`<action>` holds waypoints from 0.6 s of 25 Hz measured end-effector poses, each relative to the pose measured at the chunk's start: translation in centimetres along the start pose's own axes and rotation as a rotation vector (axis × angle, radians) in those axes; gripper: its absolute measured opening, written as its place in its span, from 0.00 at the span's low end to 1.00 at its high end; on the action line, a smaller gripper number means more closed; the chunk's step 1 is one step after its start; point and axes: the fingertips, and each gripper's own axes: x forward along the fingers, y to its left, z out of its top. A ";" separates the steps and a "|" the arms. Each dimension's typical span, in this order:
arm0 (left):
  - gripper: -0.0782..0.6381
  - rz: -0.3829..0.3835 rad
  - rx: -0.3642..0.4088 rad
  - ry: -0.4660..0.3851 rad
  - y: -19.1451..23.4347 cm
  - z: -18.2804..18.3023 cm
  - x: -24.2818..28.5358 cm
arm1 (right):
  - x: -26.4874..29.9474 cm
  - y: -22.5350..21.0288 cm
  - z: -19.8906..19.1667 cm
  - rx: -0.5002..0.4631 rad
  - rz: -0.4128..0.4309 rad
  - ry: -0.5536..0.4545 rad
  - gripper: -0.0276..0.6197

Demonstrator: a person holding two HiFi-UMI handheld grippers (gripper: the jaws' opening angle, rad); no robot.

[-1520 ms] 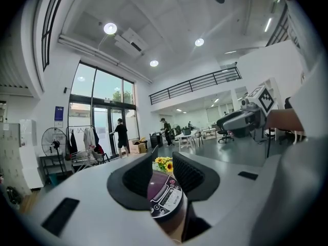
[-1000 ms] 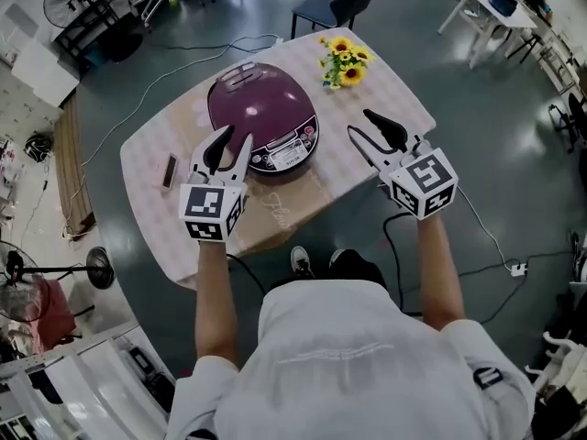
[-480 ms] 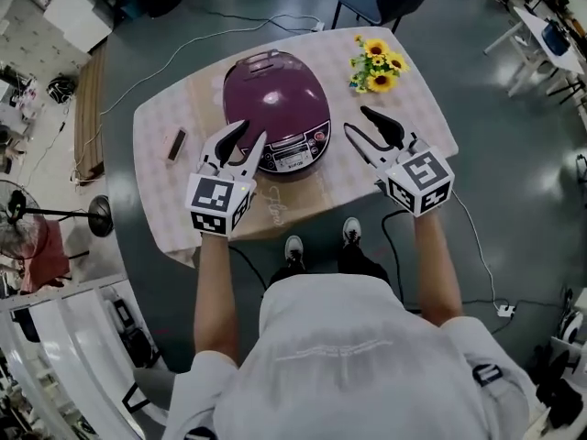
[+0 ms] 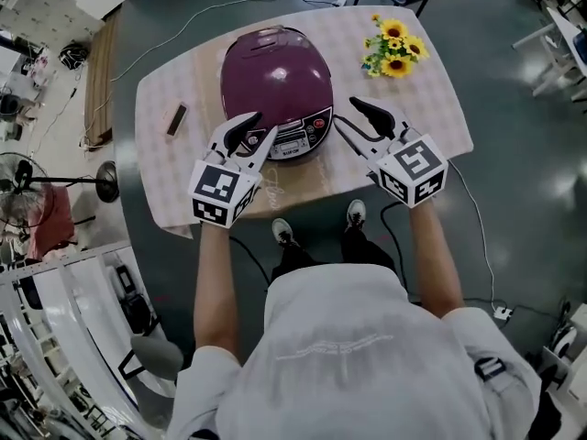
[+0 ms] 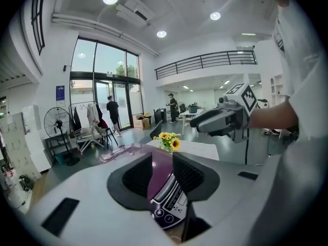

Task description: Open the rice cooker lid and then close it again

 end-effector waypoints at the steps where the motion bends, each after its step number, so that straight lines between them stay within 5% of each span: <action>1: 0.30 -0.011 -0.001 0.012 -0.3 -0.4 0.5 | 0.1 0.0 -0.6 0.009 0.003 0.009 0.34; 15: 0.31 -0.197 0.121 0.143 -3.2 -5.0 6.0 | 0.4 -1.3 -4.4 0.070 -0.043 0.093 0.34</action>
